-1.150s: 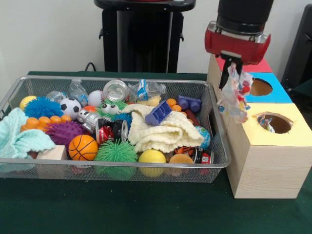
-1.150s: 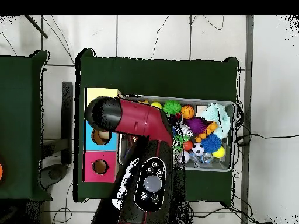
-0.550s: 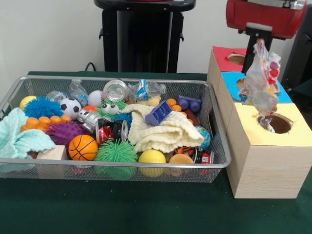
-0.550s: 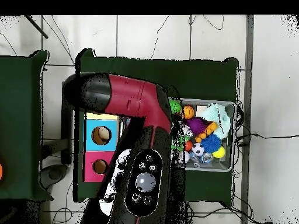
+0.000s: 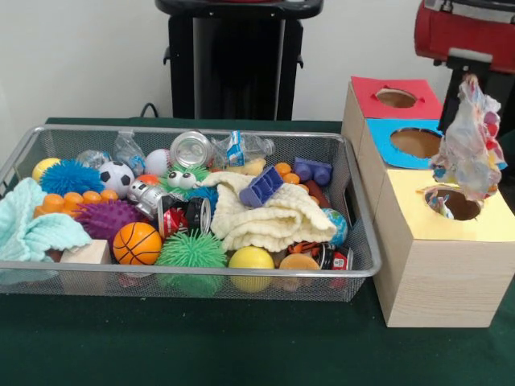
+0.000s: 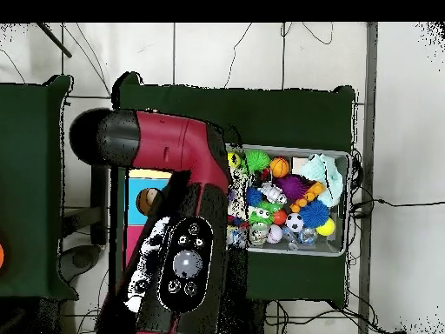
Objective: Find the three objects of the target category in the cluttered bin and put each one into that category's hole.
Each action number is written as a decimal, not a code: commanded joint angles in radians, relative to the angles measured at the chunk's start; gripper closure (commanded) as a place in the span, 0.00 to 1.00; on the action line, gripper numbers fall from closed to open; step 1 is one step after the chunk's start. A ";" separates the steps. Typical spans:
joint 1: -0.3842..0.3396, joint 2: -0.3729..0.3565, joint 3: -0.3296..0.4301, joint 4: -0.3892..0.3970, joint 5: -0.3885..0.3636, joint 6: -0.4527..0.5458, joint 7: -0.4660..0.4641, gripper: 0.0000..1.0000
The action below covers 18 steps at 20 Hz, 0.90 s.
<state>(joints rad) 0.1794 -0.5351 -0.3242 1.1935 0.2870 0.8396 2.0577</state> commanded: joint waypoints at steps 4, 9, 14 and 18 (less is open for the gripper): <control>0.019 0.104 0.030 0.011 0.025 0.028 0.287 1.00; 0.021 0.126 0.030 0.001 0.026 0.015 0.286 1.00; 0.021 0.155 0.025 -0.017 0.024 0.028 0.285 1.00; 0.019 0.178 0.030 -0.009 0.024 0.009 0.276 1.00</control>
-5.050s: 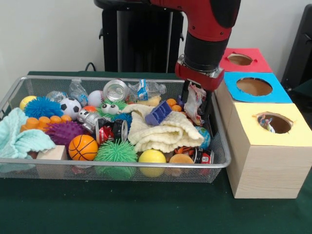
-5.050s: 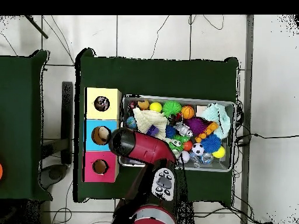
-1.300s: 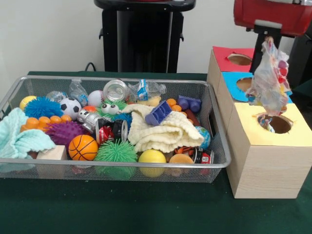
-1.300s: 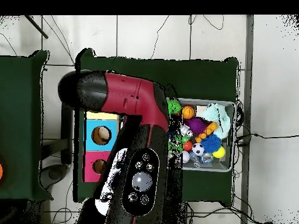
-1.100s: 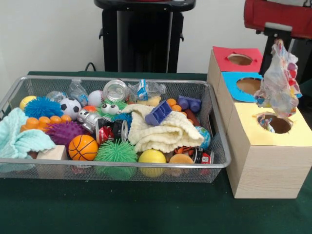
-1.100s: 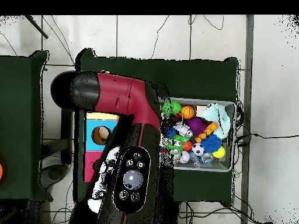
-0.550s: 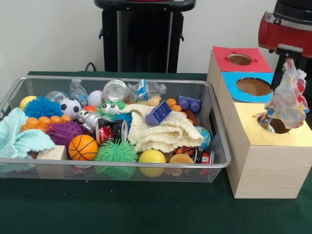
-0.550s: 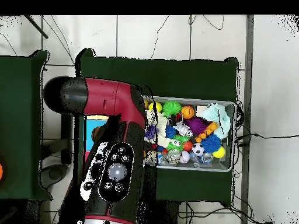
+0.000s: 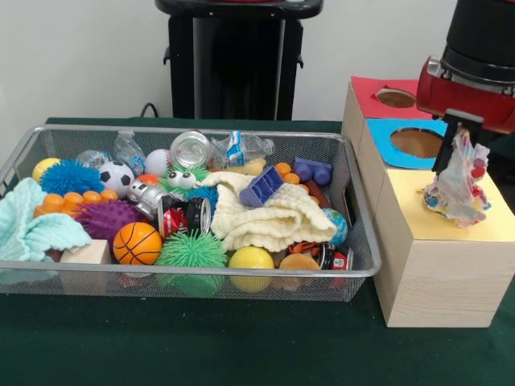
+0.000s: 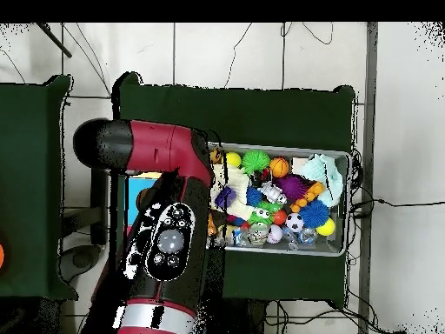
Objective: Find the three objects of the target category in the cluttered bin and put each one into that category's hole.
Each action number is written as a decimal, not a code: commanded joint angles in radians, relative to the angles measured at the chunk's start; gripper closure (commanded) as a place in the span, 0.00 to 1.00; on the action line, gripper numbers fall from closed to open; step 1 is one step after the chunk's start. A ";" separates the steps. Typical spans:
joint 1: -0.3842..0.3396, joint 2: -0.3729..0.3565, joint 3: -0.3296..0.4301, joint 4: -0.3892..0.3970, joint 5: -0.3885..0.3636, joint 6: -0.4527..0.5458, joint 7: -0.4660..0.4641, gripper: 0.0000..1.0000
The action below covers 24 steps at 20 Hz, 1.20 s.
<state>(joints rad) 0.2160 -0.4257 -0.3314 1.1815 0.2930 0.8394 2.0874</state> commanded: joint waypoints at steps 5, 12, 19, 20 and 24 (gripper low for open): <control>-0.001 0.100 0.043 -0.002 0.031 0.000 0.272 1.00; 0.019 0.100 0.016 -0.041 0.029 0.044 0.277 1.00; 0.010 0.090 0.029 -0.040 0.033 0.049 0.238 0.00; 0.008 0.086 0.035 -0.033 0.038 0.042 0.236 0.00; 0.002 0.079 0.031 -0.036 0.047 0.048 0.244 0.00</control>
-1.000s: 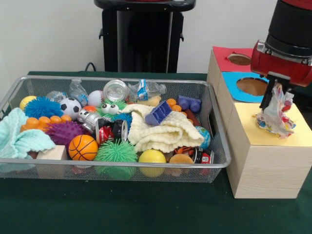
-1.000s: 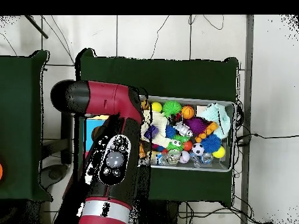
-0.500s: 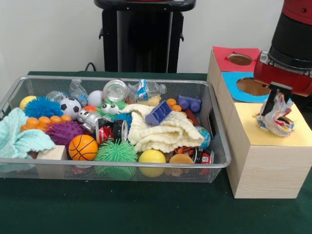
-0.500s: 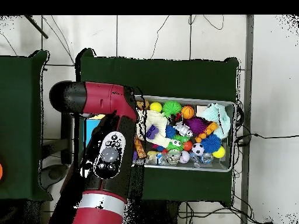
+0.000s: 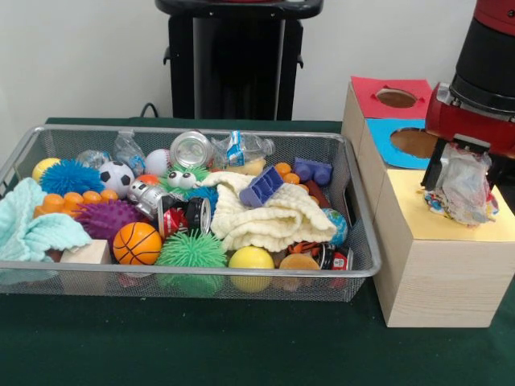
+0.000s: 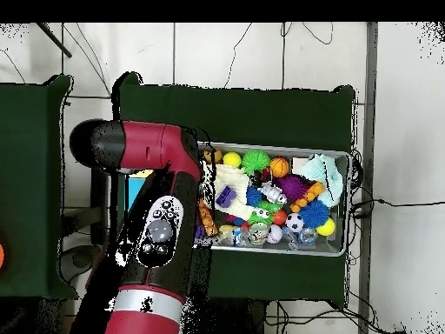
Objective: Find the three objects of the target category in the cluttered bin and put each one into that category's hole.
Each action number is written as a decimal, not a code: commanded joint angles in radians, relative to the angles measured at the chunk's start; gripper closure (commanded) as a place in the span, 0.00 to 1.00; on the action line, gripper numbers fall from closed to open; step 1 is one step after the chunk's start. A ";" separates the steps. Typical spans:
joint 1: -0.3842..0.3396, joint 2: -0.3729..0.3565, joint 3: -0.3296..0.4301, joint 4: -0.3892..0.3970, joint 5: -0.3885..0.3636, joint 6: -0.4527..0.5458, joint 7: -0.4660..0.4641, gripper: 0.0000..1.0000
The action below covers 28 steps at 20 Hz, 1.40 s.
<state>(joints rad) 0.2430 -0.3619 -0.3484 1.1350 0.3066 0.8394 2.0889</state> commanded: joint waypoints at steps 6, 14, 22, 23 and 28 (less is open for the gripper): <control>-0.042 0.011 0.048 -0.023 0.040 0.071 0.230 0.00; -0.027 -0.095 0.009 -0.088 0.044 0.260 0.238 0.00; -0.029 -0.097 0.017 -0.076 0.036 0.226 0.222 0.00; -0.029 -0.093 0.020 -0.079 0.036 0.224 0.224 0.00; -0.028 -0.077 0.024 -0.084 0.030 0.192 0.224 0.00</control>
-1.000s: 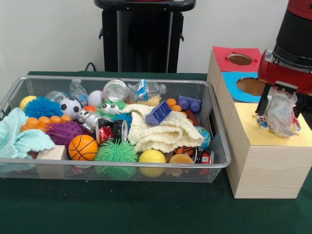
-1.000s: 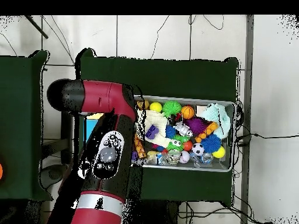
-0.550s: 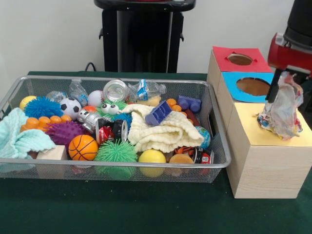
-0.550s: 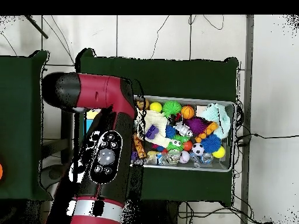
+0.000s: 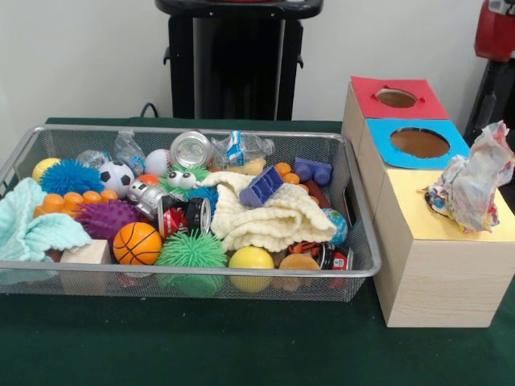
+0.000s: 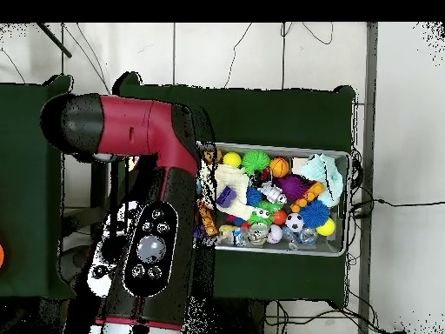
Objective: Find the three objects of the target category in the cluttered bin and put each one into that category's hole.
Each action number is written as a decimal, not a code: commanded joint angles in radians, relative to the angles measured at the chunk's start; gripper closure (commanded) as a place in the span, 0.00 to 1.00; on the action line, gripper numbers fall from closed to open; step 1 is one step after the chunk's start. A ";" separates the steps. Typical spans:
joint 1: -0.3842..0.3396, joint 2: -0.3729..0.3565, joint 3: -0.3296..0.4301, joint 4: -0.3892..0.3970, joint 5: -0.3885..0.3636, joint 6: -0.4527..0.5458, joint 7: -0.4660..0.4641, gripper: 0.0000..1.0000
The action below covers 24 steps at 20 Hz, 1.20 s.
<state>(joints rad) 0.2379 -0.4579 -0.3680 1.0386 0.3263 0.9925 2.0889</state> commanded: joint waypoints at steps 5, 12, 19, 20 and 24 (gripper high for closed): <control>-0.019 0.014 0.033 0.023 -0.018 0.002 0.192 1.00; -0.024 0.025 0.028 0.003 -0.032 0.010 0.177 1.00; -0.009 0.049 -0.030 -0.028 -0.045 0.021 0.232 1.00; -0.009 0.054 -0.031 -0.025 -0.044 0.013 0.230 1.00; -0.006 0.070 -0.039 0.008 -0.049 -0.030 0.227 1.00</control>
<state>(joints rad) 0.2403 -0.4500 -0.4231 1.0074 0.3189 0.9923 2.0891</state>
